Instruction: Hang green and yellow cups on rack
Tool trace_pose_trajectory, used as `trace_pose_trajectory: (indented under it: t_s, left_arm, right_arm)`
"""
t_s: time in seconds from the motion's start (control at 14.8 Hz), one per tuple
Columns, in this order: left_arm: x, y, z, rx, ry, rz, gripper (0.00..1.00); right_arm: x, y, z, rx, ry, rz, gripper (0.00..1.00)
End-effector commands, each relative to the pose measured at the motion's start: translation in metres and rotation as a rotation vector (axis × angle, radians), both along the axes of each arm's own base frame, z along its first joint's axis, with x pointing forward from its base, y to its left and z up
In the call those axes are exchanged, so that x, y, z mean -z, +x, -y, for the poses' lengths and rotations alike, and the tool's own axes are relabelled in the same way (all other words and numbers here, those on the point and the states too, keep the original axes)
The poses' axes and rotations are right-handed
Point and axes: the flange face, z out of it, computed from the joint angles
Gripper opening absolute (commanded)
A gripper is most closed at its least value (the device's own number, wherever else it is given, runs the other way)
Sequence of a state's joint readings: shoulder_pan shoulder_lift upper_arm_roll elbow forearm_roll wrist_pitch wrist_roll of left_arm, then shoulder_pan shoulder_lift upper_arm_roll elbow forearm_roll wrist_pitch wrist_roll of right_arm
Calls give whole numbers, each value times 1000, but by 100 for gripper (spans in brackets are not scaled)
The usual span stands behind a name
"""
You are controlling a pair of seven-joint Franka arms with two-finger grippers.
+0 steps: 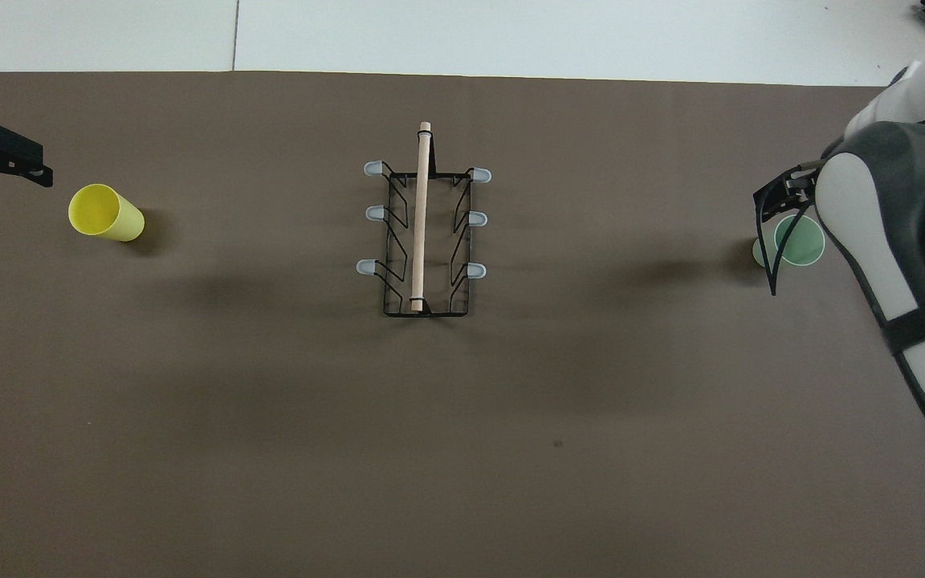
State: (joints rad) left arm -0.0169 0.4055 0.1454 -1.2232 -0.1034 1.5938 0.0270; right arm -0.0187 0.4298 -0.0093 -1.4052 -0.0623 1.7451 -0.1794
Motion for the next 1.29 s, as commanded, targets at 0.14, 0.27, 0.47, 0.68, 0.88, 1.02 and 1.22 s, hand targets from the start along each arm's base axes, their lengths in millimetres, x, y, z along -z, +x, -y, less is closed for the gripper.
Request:
trace_pose_trajectory:
  t_s: [0.14,0.27,0.47,0.68,0.88,1.02,1.22]
  left_arm:
    - [53,51,-29,-259,-11,-18,100]
    - [78,61,-41,-453,-47,-16,100]
    - [100,62,-62,-583,-55,-50,100]
    - [122,67,-79,-836,-100,-59,100]
    - [149,67,-102,-1081,-152,-92,100]
    - [173,70,-122,-1244,-182,-98,100]
    - [194,65,-150,-1465,-271,-161,100]
  right_arm:
    - [53,40,-12,-340,-121,-32,100]
    - [74,50,-23,-548,-214,-87,100]
    - [100,45,-52,-878,-352,-204,100]
    - [128,23,-62,-1082,-387,-299,100]
    - [146,5,-64,-1166,-454,-330,100]
    - [151,-4,-61,-1177,-460,-353,100]
    - [162,-16,-61,-1186,-502,-364,100]
